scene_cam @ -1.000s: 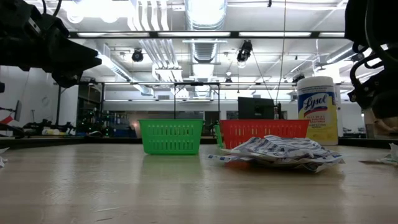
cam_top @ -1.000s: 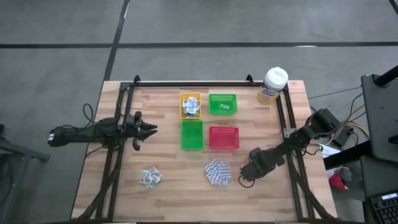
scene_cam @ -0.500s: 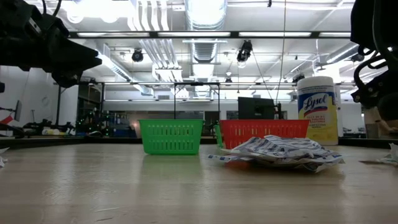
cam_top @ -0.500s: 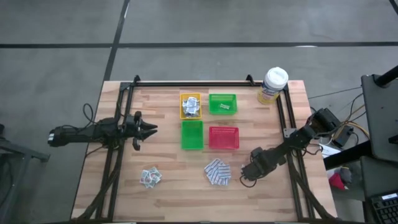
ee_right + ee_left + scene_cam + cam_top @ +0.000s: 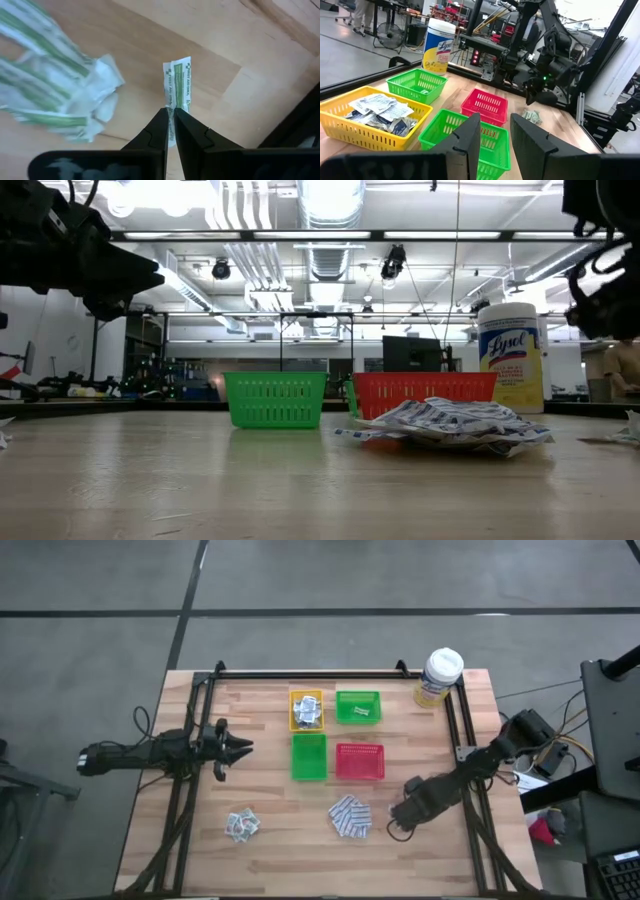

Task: Pick & Place First Aid Supplies
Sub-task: Put the green bandage pack into the top green bin

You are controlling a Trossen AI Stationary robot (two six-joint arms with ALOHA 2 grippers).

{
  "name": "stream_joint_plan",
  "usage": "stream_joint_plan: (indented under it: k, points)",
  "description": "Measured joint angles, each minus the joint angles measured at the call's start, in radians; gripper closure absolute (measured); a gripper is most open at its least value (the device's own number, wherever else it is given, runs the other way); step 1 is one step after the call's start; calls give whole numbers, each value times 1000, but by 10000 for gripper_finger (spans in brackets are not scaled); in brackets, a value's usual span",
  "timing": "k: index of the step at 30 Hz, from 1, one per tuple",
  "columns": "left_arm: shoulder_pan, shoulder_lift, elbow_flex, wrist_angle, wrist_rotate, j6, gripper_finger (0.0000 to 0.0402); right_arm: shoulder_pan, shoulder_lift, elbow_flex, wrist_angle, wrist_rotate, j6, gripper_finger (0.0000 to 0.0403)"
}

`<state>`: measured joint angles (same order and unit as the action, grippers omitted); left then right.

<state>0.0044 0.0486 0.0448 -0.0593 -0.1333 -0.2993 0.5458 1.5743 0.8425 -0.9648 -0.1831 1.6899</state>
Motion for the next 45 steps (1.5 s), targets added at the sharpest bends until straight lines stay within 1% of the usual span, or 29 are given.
stream_joint_plan:
  k: [2, 5, 8, 11, 14, 16, 19, 23, 29, 32, 35, 39, 41, 45]
  points:
    - [0, 0, 0, 0, 0, 0, 293, -3, -27, 0, 0, 17, 5, 376]
    - [0, 0, 0, 0, 0, 0, 293, -19, -79, 0, 2, 81, 14, 376]
    - [0, 0, 0, 0, 0, 0, 293, -53, -144, 0, 13, 186, -3, 376]
    - [0, 0, 0, 0, 0, 0, 293, -108, -216, 1, 47, 307, -58, 376]
    - [0, 0, 0, 0, 0, 0, 293, -191, -283, 1, 104, 400, -158, 376]
    - [0, 0, 0, 0, 0, 0, 293, -264, -317, 1, 158, 428, -255, 376]
    - [0, 0, 0, 0, 0, 0, 293, -384, -343, 1, 238, 429, -409, 376]
    - [0, 0, 0, 0, 0, 0, 293, -546, -346, 2, 361, 413, -607, 376]
    - [0, 0, 0, 0, 0, 0, 293, -752, -293, 4, 537, 360, -865, 376]
    - [0, 0, 0, 0, 0, 0, 293, -829, -239, 38, 540, 360, -968, 376]
    - [0, 0, 0, 0, 0, 0, 293, -885, -162, 108, 532, 358, -1099, 376]
    - [0, 0, 0, 0, 0, 0, 293, -925, -32, 255, 452, 357, -1292, 376]
    - [0, 0, 0, 0, 0, 0, 293, -939, 38, 338, 377, 362, -1379, 376]
    - [0, 0, 0, 0, 0, 0, 293, -964, 174, 488, 210, 362, -1503, 376]
